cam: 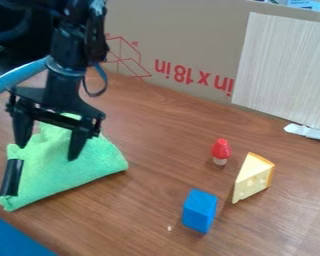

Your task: Move the cloth to the left of the table

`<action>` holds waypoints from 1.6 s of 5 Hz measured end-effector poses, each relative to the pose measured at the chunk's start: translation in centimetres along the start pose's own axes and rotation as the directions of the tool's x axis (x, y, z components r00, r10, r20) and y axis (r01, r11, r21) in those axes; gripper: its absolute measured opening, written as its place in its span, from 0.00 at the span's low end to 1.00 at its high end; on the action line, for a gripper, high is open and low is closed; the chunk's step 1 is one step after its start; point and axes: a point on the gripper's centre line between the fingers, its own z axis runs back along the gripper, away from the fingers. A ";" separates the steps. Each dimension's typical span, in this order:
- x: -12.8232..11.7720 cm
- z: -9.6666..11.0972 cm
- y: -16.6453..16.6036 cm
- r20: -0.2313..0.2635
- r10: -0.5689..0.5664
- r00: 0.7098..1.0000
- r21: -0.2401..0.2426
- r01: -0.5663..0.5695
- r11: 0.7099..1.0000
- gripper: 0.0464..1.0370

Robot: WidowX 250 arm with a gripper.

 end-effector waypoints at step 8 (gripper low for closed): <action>9.1 -6.8 0.4 -0.047 -0.245 0.968 -0.110 0.238 0.965 0.96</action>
